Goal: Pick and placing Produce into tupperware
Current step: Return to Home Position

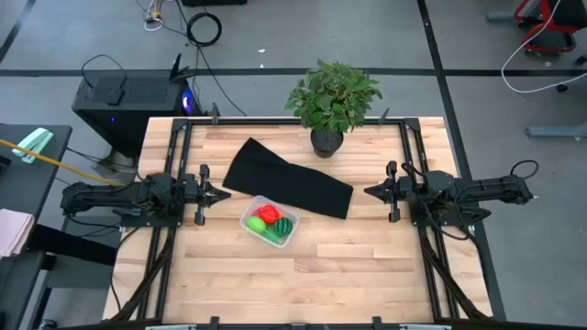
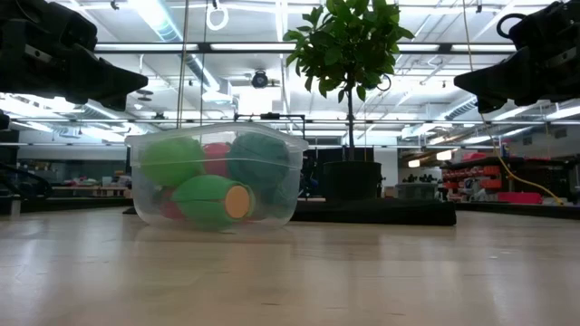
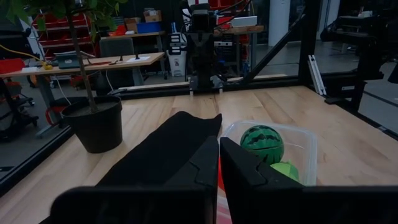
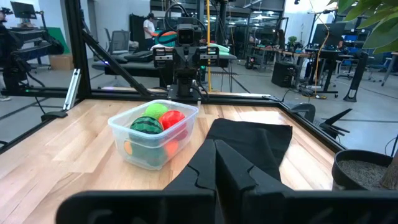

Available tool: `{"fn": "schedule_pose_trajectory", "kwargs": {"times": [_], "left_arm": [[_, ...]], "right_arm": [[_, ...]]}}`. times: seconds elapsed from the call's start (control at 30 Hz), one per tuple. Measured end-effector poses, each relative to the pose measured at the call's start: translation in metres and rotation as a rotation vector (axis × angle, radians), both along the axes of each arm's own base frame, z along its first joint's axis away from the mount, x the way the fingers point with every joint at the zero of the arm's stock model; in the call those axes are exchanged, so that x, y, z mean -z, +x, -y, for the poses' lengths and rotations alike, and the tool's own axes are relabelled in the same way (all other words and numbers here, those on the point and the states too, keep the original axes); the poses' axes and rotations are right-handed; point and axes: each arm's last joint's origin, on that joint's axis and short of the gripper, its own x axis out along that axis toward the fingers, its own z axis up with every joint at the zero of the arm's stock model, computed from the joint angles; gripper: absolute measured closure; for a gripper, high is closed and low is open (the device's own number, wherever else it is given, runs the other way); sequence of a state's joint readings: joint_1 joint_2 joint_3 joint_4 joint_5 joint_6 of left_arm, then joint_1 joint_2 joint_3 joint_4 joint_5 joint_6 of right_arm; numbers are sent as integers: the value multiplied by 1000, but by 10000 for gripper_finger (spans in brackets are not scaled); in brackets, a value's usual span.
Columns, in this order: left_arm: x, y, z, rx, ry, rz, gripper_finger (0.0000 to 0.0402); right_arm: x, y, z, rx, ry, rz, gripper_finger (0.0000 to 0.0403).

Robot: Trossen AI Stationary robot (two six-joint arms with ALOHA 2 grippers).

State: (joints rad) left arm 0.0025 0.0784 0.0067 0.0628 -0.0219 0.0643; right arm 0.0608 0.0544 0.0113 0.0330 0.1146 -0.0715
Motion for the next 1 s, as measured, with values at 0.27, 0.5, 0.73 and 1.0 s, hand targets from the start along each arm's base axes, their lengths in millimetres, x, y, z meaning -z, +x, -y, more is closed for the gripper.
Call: {"fn": "schedule_pose_trajectory", "kwargs": {"times": [0.27,0.5,0.73,1.0], "left_arm": [[0,0,0,0,0,0,368],[0,0,0,0,0,0,368],[0,0,0,0,0,0,377],[0,0,0,0,0,0,370]], "right_arm": [[0,0,0,0,0,0,398],[0,0,0,0,0,0,398],[0,0,0,0,0,0,398],[0,0,0,0,0,0,398]]}}
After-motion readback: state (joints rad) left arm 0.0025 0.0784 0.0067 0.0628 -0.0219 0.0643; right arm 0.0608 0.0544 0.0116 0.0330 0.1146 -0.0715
